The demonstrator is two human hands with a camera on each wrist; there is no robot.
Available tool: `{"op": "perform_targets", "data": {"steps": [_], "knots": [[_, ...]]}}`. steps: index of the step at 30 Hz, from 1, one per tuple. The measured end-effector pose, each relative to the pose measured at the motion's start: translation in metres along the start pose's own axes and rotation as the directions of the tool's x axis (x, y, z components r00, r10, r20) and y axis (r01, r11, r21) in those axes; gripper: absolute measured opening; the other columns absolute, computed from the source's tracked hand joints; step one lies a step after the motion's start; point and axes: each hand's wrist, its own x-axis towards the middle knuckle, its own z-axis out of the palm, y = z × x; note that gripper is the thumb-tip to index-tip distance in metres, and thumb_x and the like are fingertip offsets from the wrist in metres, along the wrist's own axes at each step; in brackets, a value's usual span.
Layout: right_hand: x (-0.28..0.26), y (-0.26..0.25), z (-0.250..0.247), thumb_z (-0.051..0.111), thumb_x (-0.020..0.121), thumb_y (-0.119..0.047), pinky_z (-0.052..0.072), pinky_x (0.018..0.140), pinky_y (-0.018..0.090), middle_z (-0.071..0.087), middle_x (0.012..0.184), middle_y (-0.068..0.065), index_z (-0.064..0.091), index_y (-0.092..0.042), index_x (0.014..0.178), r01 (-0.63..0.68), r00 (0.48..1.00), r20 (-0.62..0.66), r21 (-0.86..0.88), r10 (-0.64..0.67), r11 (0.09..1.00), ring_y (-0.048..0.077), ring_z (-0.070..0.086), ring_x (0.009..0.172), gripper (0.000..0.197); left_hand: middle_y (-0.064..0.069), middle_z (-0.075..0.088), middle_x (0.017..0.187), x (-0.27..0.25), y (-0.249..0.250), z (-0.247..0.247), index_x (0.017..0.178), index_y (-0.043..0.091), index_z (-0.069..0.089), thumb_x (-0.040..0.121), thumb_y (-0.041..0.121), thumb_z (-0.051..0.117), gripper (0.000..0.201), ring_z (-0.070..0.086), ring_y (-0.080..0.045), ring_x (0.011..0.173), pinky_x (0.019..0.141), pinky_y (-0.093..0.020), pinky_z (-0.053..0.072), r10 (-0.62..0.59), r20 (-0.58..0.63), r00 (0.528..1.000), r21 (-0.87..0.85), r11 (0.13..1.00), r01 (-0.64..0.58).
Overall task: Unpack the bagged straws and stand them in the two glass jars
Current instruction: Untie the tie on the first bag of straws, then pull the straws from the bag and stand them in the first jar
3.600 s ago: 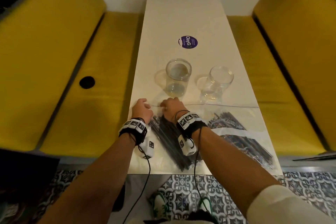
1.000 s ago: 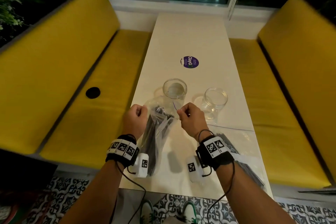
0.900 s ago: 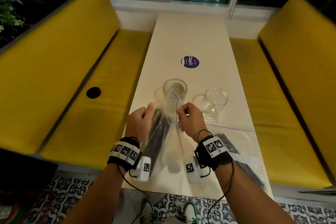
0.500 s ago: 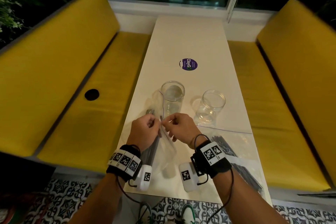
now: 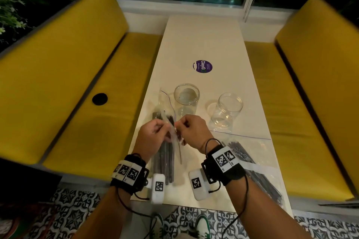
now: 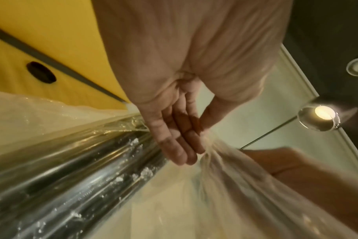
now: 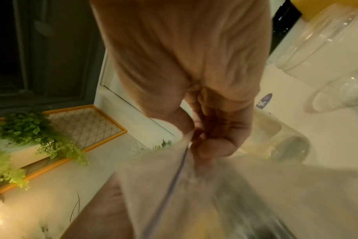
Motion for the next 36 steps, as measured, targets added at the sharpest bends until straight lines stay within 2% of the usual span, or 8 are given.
{"op": "perform_targets", "data": {"steps": [4, 8, 17, 20, 23, 27, 30, 36], "knots": [[0.003, 0.013, -0.006, 0.048, 0.107, -0.005, 0.053, 0.052, 0.034, 0.064, 0.073, 0.012, 0.051, -0.01, 0.087, -0.1, 0.981, -0.118, 0.359, 0.152, 0.928, 0.024, 0.059, 0.055, 0.021, -0.02, 0.076, 0.097, 0.001, -0.001, -0.011, 0.105, -0.003, 0.06, 0.112, 0.007, 0.041, 0.023, 0.076, -0.035, 0.098, 0.089, -0.045, 0.064, -0.206, -0.048, 0.977, -0.417, 0.893, 0.168], [0.004, 0.021, -0.011, 0.044, 0.109, -0.006, 0.041, 0.051, 0.027, 0.053, 0.07, 0.004, 0.053, -0.01, 0.096, -0.111, 0.967, -0.152, 0.477, 0.206, 0.872, 0.014, 0.043, 0.055, 0.017, -0.004, 0.053, 0.066, 0.011, -0.002, -0.029, 0.082, 0.012, 0.047, 0.09, -0.003, 0.044, 0.017, 0.056, -0.017, 0.069, 0.079, -0.039, 0.056, -0.434, 0.131, 0.891, -0.839, 0.43, 0.333], [0.003, 0.031, 0.001, 0.053, 0.105, -0.021, 0.04, 0.066, 0.03, 0.055, 0.078, 0.0, 0.058, -0.015, 0.095, -0.144, 0.964, -0.159, 0.362, 0.213, 0.921, 0.016, 0.045, 0.067, 0.013, 0.009, 0.041, 0.049, 0.003, 0.014, -0.006, 0.083, 0.007, 0.073, 0.102, 0.037, 0.068, 0.036, 0.037, -0.013, 0.053, 0.056, -0.029, 0.031, -0.276, -0.179, 0.944, -0.023, 0.961, 0.276], [-0.004, 0.03, -0.001, 0.057, 0.1, -0.052, 0.044, 0.083, 0.03, 0.064, 0.106, -0.004, 0.062, -0.022, 0.112, -0.073, 0.996, -0.025, 0.344, 0.087, 0.936, 0.014, 0.058, 0.093, 0.033, 0.009, 0.044, 0.045, 0.003, 0.017, -0.003, 0.062, 0.016, 0.061, 0.104, 0.028, 0.066, 0.044, 0.038, -0.006, 0.049, 0.055, -0.027, 0.028, -0.214, -0.26, 0.941, 0.071, 0.968, 0.24], [-0.013, 0.034, -0.004, 0.071, 0.08, -0.069, 0.031, 0.119, 0.036, 0.035, 0.159, -0.009, 0.034, -0.049, 0.152, 0.083, 0.978, 0.18, 0.125, -0.105, 0.989, 0.008, 0.036, 0.144, 0.083, -0.004, 0.056, 0.071, 0.008, 0.013, -0.006, 0.073, 0.012, 0.058, 0.098, 0.025, 0.069, 0.03, 0.054, -0.021, 0.071, 0.067, -0.032, 0.046, -0.383, -0.323, 0.866, -0.189, 0.922, 0.337], [-0.016, 0.035, 0.012, 0.097, 0.071, -0.021, 0.04, 0.112, 0.015, 0.05, 0.147, -0.018, 0.026, -0.049, 0.148, 0.271, 0.911, 0.282, 0.136, -0.3, 0.953, -0.017, 0.048, 0.131, 0.109, -0.006, 0.073, 0.118, 0.004, 0.014, -0.004, 0.119, 0.016, 0.068, 0.083, 0.059, 0.073, 0.056, 0.071, -0.03, 0.111, 0.095, -0.059, 0.058, -0.486, -0.162, 0.859, -0.298, 0.854, 0.427], [-0.011, 0.046, 0.016, 0.097, 0.071, -0.03, 0.04, 0.114, 0.014, 0.05, 0.144, -0.028, 0.025, -0.039, 0.157, 0.211, 0.956, 0.186, 0.103, -0.227, 0.972, -0.027, 0.042, 0.127, 0.113, -0.003, 0.065, 0.139, 0.002, 0.028, -0.004, 0.149, 0.031, 0.051, 0.085, 0.084, 0.055, 0.083, 0.064, -0.028, 0.122, 0.094, -0.046, 0.048, -0.45, -0.091, 0.888, -0.232, 0.877, 0.421], [-0.006, 0.053, 0.004, 0.094, 0.072, -0.034, 0.037, 0.123, 0.049, 0.049, 0.155, -0.017, 0.034, -0.043, 0.154, 0.171, 0.924, 0.336, 0.071, -0.185, 0.983, 0.003, 0.048, 0.143, 0.102, -0.005, 0.076, 0.123, 0.018, 0.038, -0.029, 0.12, 0.019, 0.076, 0.09, 0.084, 0.05, 0.076, 0.069, -0.027, 0.113, 0.096, -0.045, 0.056, -0.426, -0.203, 0.881, -0.098, 0.905, 0.415]]}}
